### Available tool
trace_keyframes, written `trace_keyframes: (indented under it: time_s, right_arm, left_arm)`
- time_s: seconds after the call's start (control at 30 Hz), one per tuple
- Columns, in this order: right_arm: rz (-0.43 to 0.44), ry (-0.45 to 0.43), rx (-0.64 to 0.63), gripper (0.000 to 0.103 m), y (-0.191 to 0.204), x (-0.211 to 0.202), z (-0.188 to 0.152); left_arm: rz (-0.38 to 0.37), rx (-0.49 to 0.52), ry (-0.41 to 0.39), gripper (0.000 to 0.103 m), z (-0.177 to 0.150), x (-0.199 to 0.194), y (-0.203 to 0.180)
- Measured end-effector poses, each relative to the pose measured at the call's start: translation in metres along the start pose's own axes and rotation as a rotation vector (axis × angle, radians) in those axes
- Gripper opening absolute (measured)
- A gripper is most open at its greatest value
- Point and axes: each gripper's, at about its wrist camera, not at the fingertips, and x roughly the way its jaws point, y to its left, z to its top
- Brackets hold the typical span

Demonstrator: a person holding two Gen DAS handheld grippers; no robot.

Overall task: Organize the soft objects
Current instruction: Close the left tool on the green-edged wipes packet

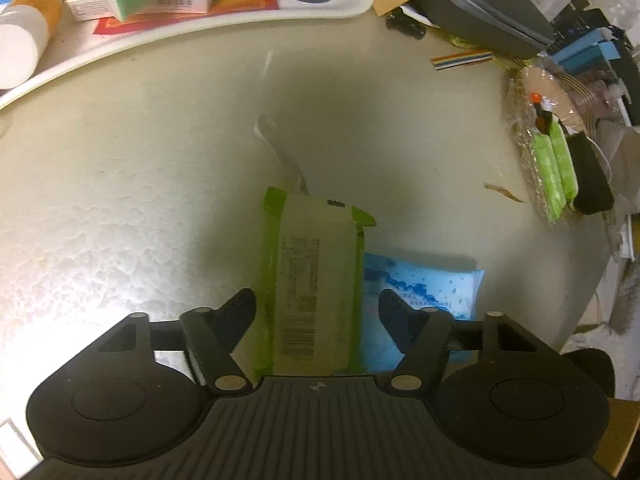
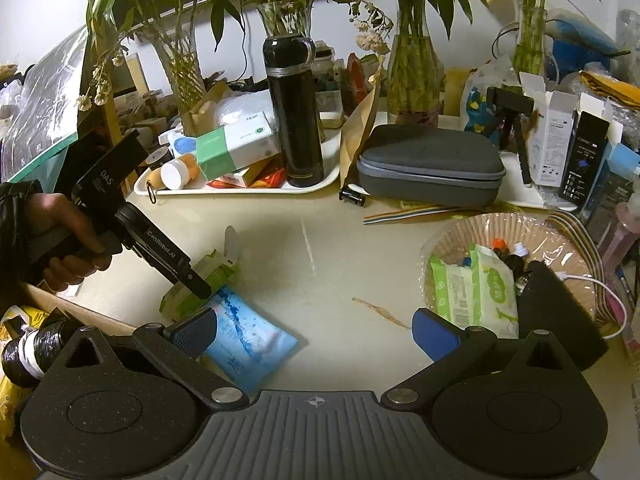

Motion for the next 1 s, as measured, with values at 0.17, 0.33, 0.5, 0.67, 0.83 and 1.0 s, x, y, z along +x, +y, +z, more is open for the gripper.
trace_keyframes:
  time_s: [0.17, 0.33, 0.5, 0.67, 0.83, 1.0]
  right_arm:
    - [-0.007, -0.003, -0.004, 0.103, -0.001, -0.002, 0.001]
    - [-0.011, -0.01, -0.014, 0.103, 0.0, -0.006, 0.004]
    - [-0.015, -0.015, -0.02, 0.103, 0.0, -0.009, 0.008]
    - [-0.005, -0.015, -0.038, 0.103, 0.005, -0.01, 0.014]
    - [0.013, -0.02, -0.057, 0.103, 0.012, -0.007, 0.021]
    - [0.029, -0.023, -0.074, 0.103, 0.019, -0.002, 0.031]
  left_arm:
    - [-0.01, 0.005, -0.009, 0.046, 0.0, -0.003, 0.002]
    - [-0.009, 0.028, -0.046, 0.045, 0.0, -0.013, -0.002]
    - [-0.031, 0.033, -0.108, 0.043, -0.003, -0.038, -0.004]
    - [-0.075, 0.074, -0.182, 0.042, -0.017, -0.065, -0.007]
    - [-0.036, 0.111, -0.289, 0.042, -0.034, -0.09, -0.013]
    - [-0.014, 0.133, -0.412, 0.041, -0.053, -0.117, -0.016]
